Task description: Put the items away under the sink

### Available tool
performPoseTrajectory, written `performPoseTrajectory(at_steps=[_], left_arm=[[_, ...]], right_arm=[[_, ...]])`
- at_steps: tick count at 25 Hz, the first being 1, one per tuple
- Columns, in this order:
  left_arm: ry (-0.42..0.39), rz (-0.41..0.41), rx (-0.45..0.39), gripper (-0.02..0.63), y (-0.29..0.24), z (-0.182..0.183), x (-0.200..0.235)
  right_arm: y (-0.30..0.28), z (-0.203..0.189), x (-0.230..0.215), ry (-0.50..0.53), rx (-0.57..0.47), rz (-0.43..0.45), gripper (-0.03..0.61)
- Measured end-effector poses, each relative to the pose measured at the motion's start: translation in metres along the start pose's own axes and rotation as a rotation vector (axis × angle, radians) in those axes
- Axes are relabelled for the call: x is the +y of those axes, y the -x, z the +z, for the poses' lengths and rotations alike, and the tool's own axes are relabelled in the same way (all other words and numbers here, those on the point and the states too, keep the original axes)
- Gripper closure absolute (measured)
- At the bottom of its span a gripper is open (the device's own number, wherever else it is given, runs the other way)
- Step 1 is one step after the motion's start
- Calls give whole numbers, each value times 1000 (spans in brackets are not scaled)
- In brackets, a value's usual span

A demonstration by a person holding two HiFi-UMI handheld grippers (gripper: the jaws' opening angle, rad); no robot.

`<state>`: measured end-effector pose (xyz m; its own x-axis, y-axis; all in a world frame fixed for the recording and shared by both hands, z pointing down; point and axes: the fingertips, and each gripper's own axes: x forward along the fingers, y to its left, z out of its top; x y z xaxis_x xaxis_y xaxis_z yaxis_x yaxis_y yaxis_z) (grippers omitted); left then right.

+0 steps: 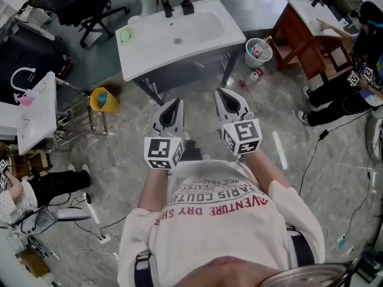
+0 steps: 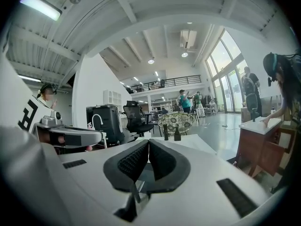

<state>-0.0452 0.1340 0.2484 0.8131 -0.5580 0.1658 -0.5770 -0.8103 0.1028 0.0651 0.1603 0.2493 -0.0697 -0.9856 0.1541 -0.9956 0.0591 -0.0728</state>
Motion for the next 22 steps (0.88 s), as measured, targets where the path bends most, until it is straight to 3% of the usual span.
performPoseTrajectory(at_steps=[10,22], left_arm=[[38,-39,-7,591,-98,11,50],[37,-99,-14,591,-246,60,164]], right_arm=[[-77,3,-53,9,24,-43,554],[-248,48,-122,-18,21,-114,554]])
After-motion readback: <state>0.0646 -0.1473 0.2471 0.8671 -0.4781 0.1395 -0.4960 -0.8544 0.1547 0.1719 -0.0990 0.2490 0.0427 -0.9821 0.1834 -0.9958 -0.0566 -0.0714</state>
